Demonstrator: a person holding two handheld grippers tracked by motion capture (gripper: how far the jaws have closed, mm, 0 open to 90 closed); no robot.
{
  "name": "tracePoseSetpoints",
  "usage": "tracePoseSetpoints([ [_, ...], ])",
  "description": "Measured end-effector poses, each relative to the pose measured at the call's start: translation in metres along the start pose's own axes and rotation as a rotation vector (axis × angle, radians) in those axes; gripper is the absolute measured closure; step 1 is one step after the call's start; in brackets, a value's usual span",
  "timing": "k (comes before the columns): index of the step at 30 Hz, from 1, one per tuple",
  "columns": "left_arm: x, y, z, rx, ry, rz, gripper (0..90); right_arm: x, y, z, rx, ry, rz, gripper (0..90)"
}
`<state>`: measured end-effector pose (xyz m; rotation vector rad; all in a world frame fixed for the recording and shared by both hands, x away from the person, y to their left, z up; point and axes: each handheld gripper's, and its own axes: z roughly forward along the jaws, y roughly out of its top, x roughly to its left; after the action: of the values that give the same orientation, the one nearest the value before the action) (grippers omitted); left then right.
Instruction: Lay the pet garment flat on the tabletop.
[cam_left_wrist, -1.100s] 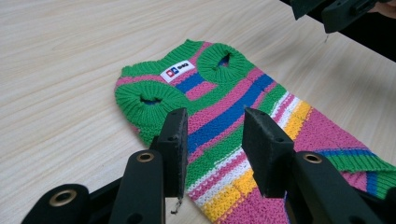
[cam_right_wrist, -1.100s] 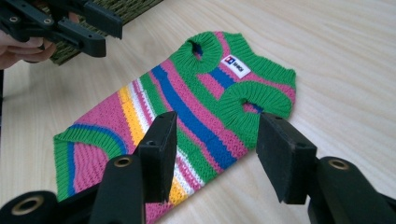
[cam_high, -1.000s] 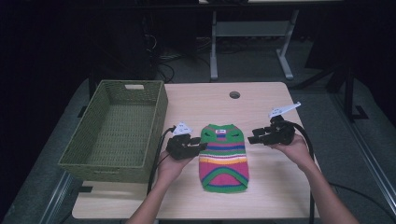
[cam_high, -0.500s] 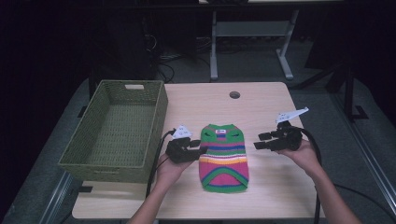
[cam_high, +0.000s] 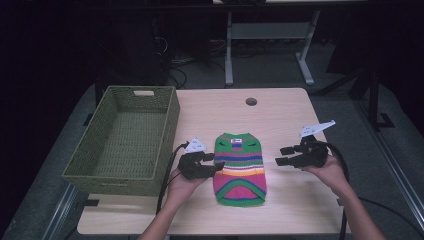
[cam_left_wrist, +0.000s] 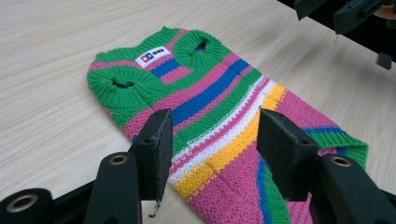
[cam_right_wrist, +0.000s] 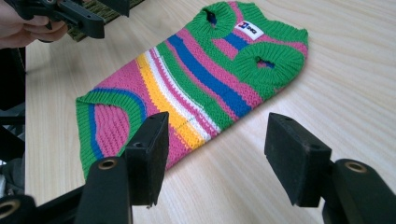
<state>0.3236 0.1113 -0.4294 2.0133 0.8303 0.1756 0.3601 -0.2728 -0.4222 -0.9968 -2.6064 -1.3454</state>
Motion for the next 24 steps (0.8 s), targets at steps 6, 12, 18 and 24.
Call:
tracePoseSetpoints([
  [6,-0.002,-0.004,-0.001,-0.001,-0.002,0.000,42.2,0.001,-0.012,-0.004,0.003,-0.001,0.013,38.9],
  [12,-0.003,-0.007,-0.002,0.005,-0.002,-0.001,39.7,0.002,-0.020,-0.008,0.000,-0.001,0.015,38.0],
  [18,-0.006,-0.012,-0.004,-0.004,0.001,-0.006,36.2,0.006,-0.027,-0.010,0.002,-0.009,0.007,38.3],
  [24,-0.009,-0.016,-0.006,0.005,0.000,0.006,35.1,0.010,-0.032,-0.014,-0.001,-0.012,0.002,37.7],
])
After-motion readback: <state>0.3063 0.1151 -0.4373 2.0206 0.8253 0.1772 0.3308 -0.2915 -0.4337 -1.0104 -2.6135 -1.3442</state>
